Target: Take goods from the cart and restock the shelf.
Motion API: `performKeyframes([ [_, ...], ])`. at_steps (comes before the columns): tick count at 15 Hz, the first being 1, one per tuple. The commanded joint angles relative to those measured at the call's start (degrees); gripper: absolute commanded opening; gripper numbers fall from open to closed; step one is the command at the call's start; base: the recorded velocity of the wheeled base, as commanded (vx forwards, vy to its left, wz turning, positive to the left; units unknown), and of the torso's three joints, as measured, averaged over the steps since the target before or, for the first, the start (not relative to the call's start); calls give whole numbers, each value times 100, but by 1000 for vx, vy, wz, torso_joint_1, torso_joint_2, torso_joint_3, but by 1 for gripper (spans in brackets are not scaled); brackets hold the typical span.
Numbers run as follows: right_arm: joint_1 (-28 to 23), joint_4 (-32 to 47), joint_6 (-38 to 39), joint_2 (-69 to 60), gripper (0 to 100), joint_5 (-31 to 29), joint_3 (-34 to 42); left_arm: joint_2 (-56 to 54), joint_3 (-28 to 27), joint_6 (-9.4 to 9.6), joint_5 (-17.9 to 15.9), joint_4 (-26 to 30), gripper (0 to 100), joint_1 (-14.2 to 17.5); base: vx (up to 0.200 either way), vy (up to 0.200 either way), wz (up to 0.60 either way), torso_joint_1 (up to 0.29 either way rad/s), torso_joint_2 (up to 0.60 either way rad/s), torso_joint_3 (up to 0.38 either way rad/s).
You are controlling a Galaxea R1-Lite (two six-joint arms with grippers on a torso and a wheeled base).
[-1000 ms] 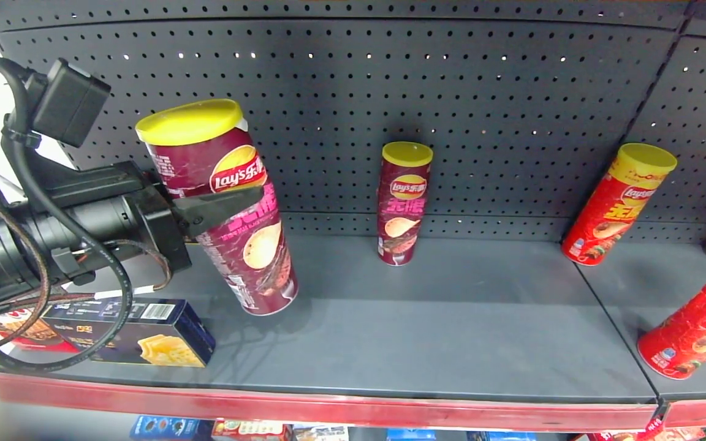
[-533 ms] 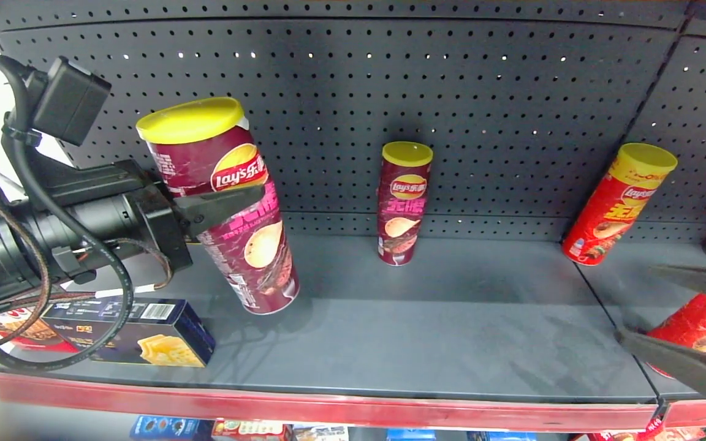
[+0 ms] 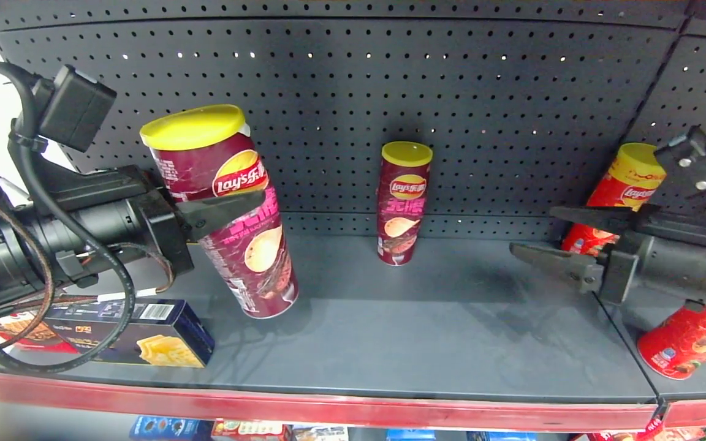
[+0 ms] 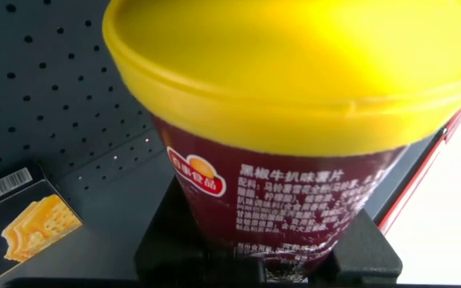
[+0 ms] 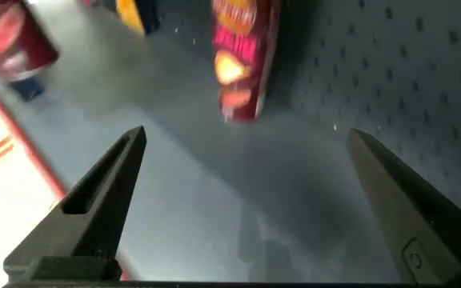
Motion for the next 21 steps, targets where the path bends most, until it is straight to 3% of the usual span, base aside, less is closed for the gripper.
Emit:
performKeyframes([
  [1, -30, -231, -23, 1049, 100, 164, -668, 39, -33, -1, -1, 0, 0, -6, 0, 0, 0, 0, 0, 0],
  [5, -179, -591, -58, 2051, 100, 718, -1424, 65, -50, -10, -10, 0, 0, -6, 0, 0, 0, 0, 0, 0],
  [7, -338, -1092, -128, 2508, 100, 1509, -1714, 74, -129, -186, -142, 0, 0, 38, 0, 0, 0, 0, 0, 0],
  [12, -505, -1646, -172, 3343, 100, 2634, -2355, 311, -314, -230, -194, -123, 0, 73, 0, 0, 0, 0, 0, 0],
  [21, -417, -1787, -172, 4134, 100, 2810, -2953, 443, -261, -238, -203, -308, 0, 73, 0, 0, 0, 0, 0, 0],
])
